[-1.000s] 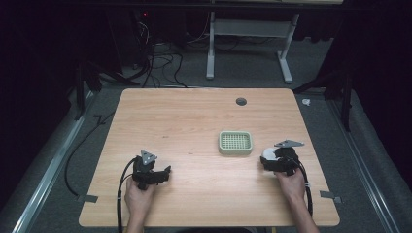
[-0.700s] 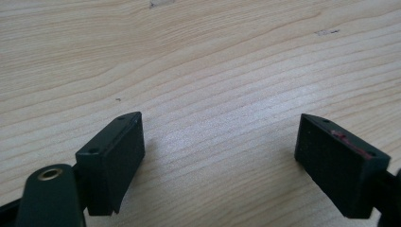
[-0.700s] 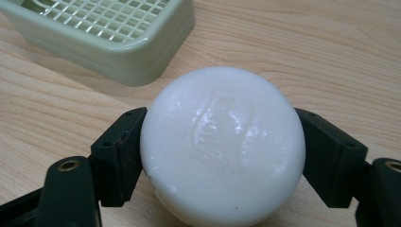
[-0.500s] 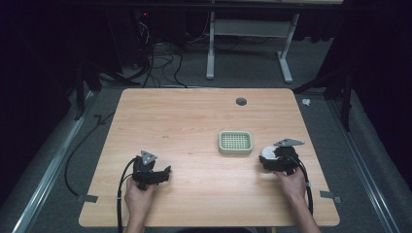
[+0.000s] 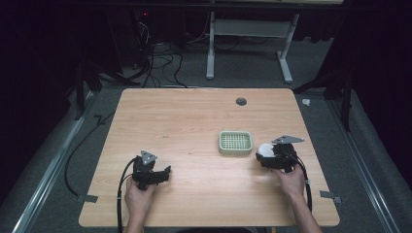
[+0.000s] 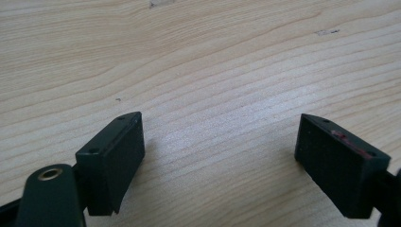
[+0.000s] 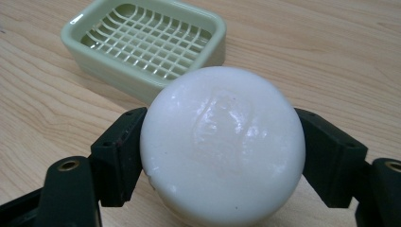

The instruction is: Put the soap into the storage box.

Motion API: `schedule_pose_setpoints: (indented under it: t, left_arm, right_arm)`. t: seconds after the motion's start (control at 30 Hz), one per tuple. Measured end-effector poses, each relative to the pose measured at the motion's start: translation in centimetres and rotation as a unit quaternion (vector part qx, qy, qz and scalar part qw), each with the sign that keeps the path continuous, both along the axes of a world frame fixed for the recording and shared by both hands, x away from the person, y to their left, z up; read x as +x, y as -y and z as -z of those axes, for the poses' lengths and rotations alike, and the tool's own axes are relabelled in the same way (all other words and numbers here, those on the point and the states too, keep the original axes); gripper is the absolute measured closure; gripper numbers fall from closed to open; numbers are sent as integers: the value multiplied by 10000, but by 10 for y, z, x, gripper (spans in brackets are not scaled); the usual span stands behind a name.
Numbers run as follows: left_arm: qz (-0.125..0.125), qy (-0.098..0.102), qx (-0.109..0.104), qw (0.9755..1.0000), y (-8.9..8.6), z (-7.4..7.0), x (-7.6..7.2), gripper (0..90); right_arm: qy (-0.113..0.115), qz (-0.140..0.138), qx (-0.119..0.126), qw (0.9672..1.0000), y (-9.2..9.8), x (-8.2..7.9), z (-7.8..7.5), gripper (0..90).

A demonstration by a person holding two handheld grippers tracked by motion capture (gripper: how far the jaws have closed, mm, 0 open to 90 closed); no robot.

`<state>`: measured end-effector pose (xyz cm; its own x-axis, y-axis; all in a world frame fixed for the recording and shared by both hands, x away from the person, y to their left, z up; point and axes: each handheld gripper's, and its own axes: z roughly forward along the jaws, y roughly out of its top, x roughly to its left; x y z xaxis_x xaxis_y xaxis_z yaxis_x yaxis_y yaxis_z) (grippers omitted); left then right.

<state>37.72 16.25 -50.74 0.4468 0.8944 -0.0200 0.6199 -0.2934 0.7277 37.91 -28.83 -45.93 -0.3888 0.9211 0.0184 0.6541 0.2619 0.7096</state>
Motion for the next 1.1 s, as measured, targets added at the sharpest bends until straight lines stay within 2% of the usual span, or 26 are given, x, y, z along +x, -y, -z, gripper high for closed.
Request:
schedule_pose_setpoints:
  t: [0.43, 0.67, 1.1]
  left_arm:
    - [-1, 7, -6, 10000, 0, 0, 0, 172]
    - [-1, 6, -8, 10000, 0, 0, 0, 172]
    - [-8, 5, -21, 10000, 0, 0, 0, 172]
  right_arm:
    - [115, -138, 88, 9998, -5, 5, -13, 248]
    - [111, -245, 212, 9994, -9, 10, -18, 247]
    - [170, -411, 260, 9987, -20, 20, -31, 247]
